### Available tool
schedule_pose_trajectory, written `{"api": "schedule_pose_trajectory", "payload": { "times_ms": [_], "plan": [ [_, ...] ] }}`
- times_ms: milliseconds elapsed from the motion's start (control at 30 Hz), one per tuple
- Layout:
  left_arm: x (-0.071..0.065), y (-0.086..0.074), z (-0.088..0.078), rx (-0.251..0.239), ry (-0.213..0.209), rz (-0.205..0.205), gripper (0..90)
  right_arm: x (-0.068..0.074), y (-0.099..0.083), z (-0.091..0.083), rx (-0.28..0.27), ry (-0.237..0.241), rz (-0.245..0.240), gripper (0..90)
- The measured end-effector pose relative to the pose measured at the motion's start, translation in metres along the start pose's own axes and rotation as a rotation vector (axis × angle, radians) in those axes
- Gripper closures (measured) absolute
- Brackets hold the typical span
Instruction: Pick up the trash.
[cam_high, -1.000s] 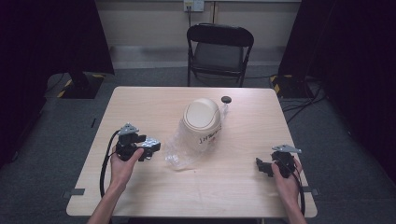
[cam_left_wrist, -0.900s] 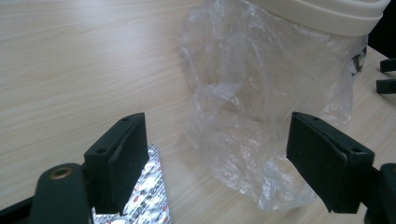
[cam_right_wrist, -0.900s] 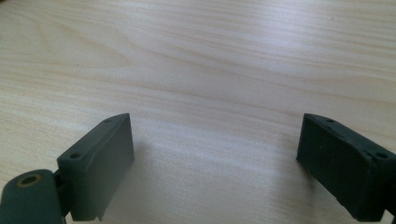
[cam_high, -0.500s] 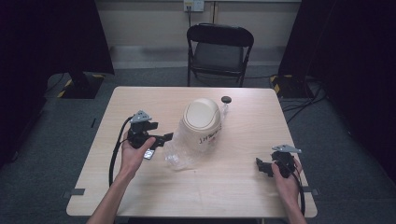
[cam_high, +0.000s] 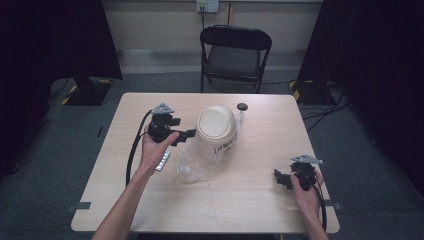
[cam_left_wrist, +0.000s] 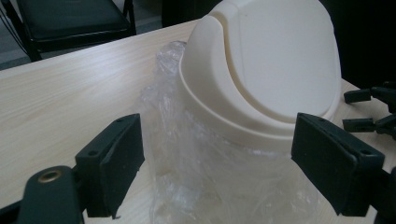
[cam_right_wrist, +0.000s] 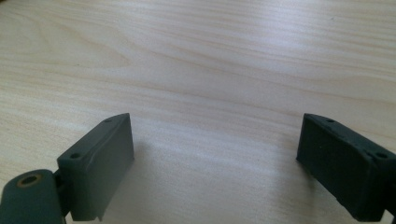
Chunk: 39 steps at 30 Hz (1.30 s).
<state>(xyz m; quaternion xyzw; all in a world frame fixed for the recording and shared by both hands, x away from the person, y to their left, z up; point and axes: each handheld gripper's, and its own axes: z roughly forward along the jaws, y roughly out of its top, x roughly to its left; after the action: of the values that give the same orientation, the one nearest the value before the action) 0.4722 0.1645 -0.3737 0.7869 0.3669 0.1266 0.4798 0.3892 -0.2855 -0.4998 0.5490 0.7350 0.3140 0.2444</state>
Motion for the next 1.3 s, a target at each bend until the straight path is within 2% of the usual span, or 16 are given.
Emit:
{"api": "schedule_pose_trajectory", "payload": {
  "times_ms": [67, 167, 267, 300, 367, 433, 533, 567, 633, 700, 767, 933, 1200, 1300],
  "plan": [
    [0.0, 0.007, 0.005, 0.01, 0.005, 0.017, 16.7, 0.0, 0.0, 0.0, 0.0, 0.0, 0.0, 10.0],
    [0.0, 0.016, 0.009, 0.001, -0.012, 0.018, 16.7, 0.0, 0.0, 0.0, 0.0, 0.0, 0.0, 10.0],
    [-0.001, 0.022, 0.016, 0.0, -0.009, 0.023, 16.7, 0.0, 0.0, 0.0, 0.0, 0.0, 0.001, 9.9],
    [-0.001, 0.023, 0.02, 0.0, -0.019, 0.016, 16.7, 0.0, 0.0, 0.0, 0.0, 0.0, -0.001, 10.0],
    [-0.002, 0.023, 0.027, 0.026, -0.005, 0.019, 16.7, 0.0, 0.0, 0.0, 0.0, 0.0, 0.0, 10.0],
    [-0.003, 0.022, 0.033, 0.039, -0.023, -0.004, 16.8, 0.0, 0.0, 0.0, 0.0, 0.0, 0.001, 9.9],
    [-0.005, 0.023, 0.04, 0.057, 0.006, 0.023, 16.8, 0.0, 0.0, 0.0, 0.0, 0.0, 0.0, 10.0],
    [-0.005, 0.024, 0.042, 0.064, 0.01, 0.019, 16.8, 0.0, 0.0, 0.0, 0.0, 0.0, 0.0, 10.0],
    [-0.005, 0.024, 0.046, 0.06, -0.008, -0.002, 15.5, 0.0, 0.0, 0.0, 0.0, 0.0, 0.0, 9.9],
    [-0.007, 0.026, 0.048, 0.067, -0.005, 0.003, 15.5, 0.0, 0.0, 0.0, 0.0, 0.0, 0.0, 10.0],
    [-0.007, 0.028, 0.049, 0.085, 0.012, 0.036, 15.3, 0.0, 0.0, 0.0, 0.0, 0.0, 0.0, 9.9],
    [-0.007, 0.029, 0.053, 0.115, 0.025, 0.044, 15.5, 0.0, 0.0, 0.0, 0.0, 0.0, 0.0, 9.9],
    [-0.005, 0.023, 0.064, 0.155, 0.026, 0.031, 16.2, 0.0, 0.0, 0.0, 0.0, 0.0, -0.001, 10.0],
    [-0.004, 0.023, 0.066, 0.16, 0.04, 0.008, 16.6, 0.0, 0.0, 0.0, 0.0, 0.0, -0.001, 10.0]
  ]
}}
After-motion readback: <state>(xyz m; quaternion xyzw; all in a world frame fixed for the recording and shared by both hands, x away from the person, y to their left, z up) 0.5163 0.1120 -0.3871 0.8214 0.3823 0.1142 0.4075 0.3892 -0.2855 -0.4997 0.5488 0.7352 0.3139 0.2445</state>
